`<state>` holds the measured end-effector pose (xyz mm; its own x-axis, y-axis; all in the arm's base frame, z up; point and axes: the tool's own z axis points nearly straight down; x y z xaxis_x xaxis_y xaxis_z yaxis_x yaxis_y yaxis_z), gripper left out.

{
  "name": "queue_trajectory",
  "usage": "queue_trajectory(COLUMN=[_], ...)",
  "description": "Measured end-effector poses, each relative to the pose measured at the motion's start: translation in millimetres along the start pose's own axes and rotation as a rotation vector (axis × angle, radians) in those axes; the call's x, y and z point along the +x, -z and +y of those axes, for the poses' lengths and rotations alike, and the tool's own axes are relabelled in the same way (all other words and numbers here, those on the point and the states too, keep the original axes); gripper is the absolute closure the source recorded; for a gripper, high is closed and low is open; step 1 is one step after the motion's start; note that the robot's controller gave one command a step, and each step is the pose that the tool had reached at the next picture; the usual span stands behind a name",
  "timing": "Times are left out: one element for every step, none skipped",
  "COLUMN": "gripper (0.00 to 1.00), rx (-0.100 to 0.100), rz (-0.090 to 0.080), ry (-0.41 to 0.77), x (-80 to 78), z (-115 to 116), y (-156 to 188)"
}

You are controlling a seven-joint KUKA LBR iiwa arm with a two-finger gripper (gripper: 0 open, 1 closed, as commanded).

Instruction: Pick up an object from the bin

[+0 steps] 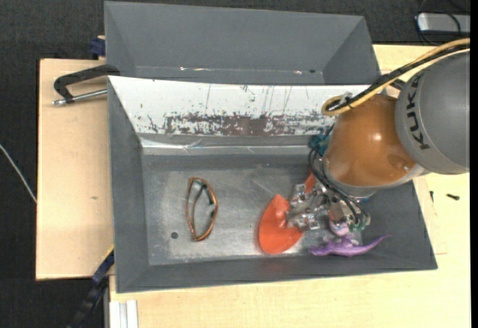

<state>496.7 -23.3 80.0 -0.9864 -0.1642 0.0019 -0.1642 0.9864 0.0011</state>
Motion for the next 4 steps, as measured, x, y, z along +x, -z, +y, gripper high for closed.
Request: queue_trajectory(gripper=[1.0,1.0,1.0,1.0], rx=[0.0,0.001,0.001,0.001], rz=[-0.002,-0.007,-0.007,-0.007], ry=[-0.001,0.11,0.109,0.108], x=[-0.8,-2.0,-2.0,-9.0], z=[0.1,10.9,10.8,5.0], y=[1.0,62.7,62.7,61.3])
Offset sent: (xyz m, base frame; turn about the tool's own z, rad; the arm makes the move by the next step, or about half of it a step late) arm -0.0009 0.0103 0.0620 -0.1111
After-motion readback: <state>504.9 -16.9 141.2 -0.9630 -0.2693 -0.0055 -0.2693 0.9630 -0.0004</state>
